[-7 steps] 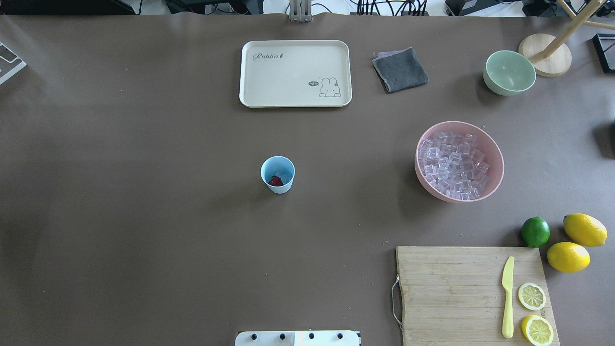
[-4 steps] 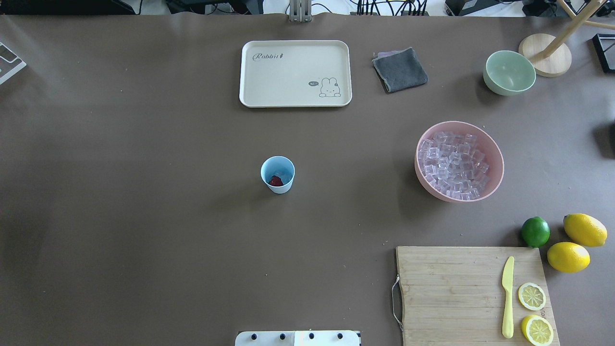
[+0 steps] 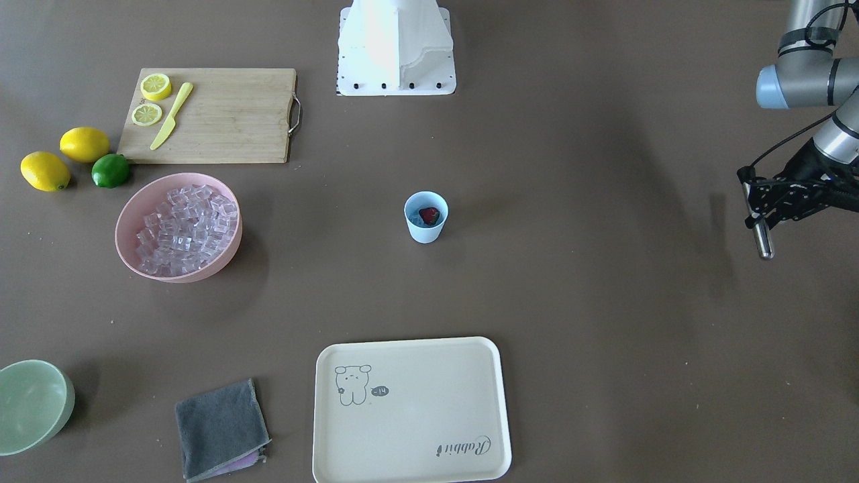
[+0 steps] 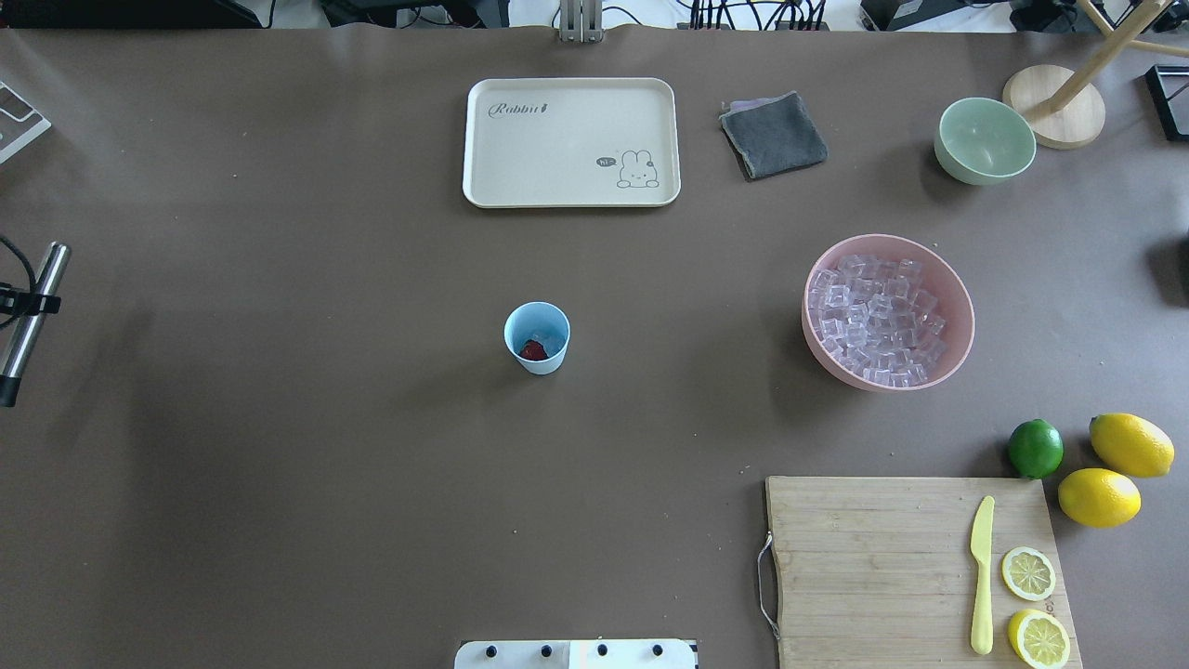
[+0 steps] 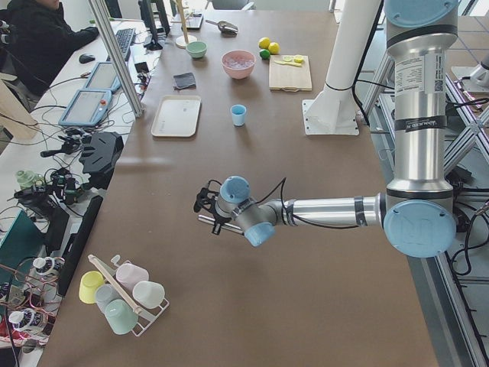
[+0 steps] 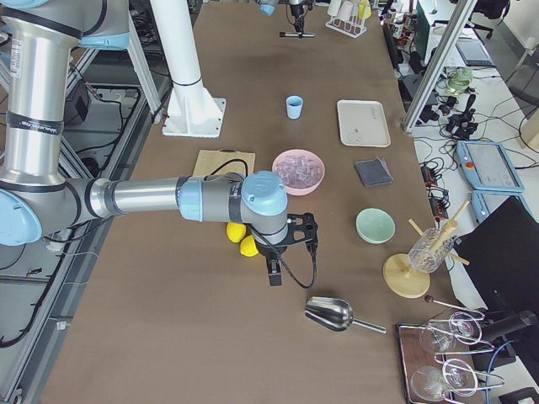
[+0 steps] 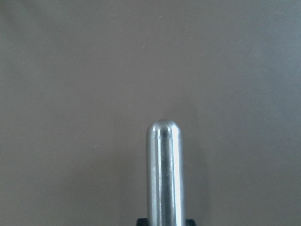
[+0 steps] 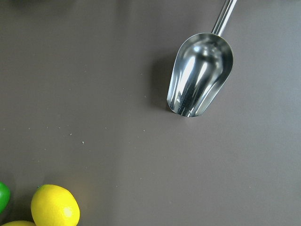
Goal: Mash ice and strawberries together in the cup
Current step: 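Swing the left arm holding the metal pestle over the blue cup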
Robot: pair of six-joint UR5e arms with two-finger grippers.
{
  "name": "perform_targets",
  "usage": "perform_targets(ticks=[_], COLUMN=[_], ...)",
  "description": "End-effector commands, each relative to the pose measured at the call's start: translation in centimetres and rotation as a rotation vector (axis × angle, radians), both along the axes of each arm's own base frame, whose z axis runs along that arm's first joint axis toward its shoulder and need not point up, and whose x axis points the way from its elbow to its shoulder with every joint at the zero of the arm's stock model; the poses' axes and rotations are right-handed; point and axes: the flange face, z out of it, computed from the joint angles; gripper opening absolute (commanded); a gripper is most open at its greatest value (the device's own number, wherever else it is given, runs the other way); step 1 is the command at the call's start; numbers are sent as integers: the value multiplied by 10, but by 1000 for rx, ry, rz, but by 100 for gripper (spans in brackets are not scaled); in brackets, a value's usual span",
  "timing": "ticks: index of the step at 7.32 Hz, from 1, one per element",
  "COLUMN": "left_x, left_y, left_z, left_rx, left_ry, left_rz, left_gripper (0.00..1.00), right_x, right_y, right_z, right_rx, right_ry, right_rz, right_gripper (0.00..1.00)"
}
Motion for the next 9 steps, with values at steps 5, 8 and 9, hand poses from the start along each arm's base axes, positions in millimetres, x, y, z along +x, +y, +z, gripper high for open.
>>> perform_targets(ticks=[5, 8, 9], left_x=[221, 285, 304], left_y=[-35, 28, 56], left_z=[-401, -471, -481], left_rx=[317, 374, 394], left_ry=[144, 252, 263], left_rz=[-517, -689, -717], left_gripper=[29, 30, 29], right_x=[0, -1, 0], right_y=[-2, -1, -1], right_z=[-4, -2, -3], right_rx=[1, -3, -2], right_ry=[-3, -2, -2], right_rz=[5, 3, 5], right_gripper=[99, 99, 99])
